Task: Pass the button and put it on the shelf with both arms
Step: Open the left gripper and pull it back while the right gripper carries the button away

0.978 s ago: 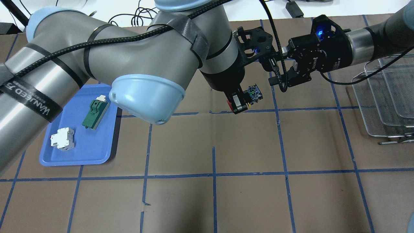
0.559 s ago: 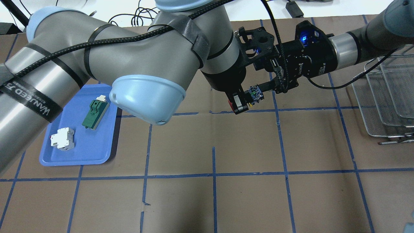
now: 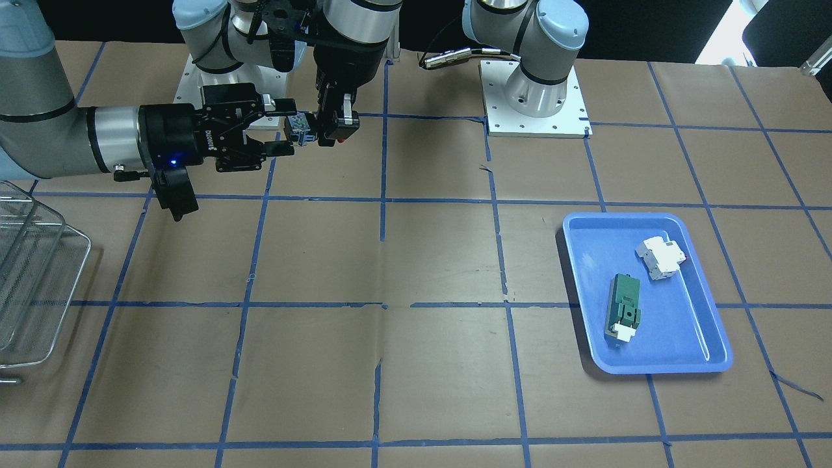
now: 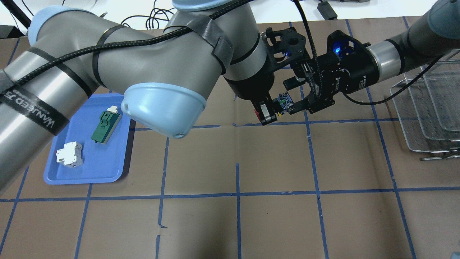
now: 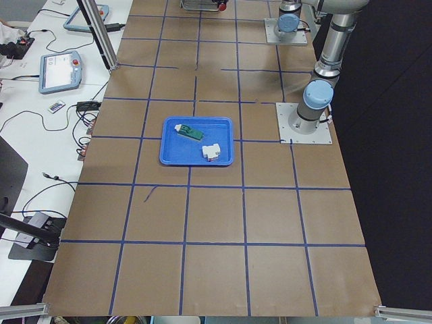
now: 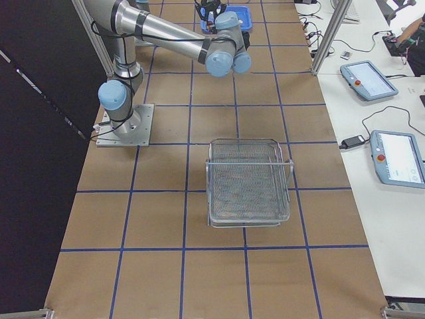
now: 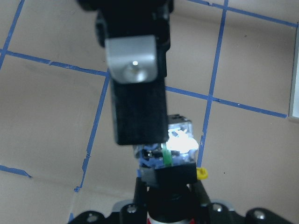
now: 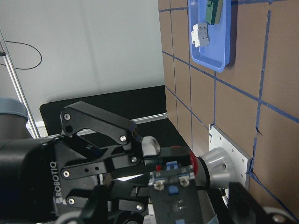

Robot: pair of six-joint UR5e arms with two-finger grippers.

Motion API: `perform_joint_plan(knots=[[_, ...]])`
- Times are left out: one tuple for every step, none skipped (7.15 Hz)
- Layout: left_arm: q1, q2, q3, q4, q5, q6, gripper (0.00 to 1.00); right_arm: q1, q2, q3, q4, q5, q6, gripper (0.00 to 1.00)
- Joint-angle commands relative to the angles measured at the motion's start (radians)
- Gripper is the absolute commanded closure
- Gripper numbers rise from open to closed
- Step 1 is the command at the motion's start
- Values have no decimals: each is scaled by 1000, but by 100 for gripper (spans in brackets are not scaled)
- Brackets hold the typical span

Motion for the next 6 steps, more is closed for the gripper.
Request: perform_joint_plan(knots=[[0, 0, -2, 2, 0, -5, 100, 0, -3, 2, 4, -29, -11, 67], [0, 0, -2, 2, 0, -9, 100, 0, -1, 3, 4, -66, -17, 74], [0, 0, -8, 2, 1, -10, 100, 2, -1, 3, 3, -68, -17, 78], [0, 0, -9, 2, 2, -25, 82, 0, -1, 3, 1, -66, -17, 81], [0, -2, -15, 2, -6, -63, 1, 0, -1, 0, 1, -68, -16, 81], [0, -2, -14, 2, -6, -68, 0, -2, -1, -7, 3, -68, -12, 81]])
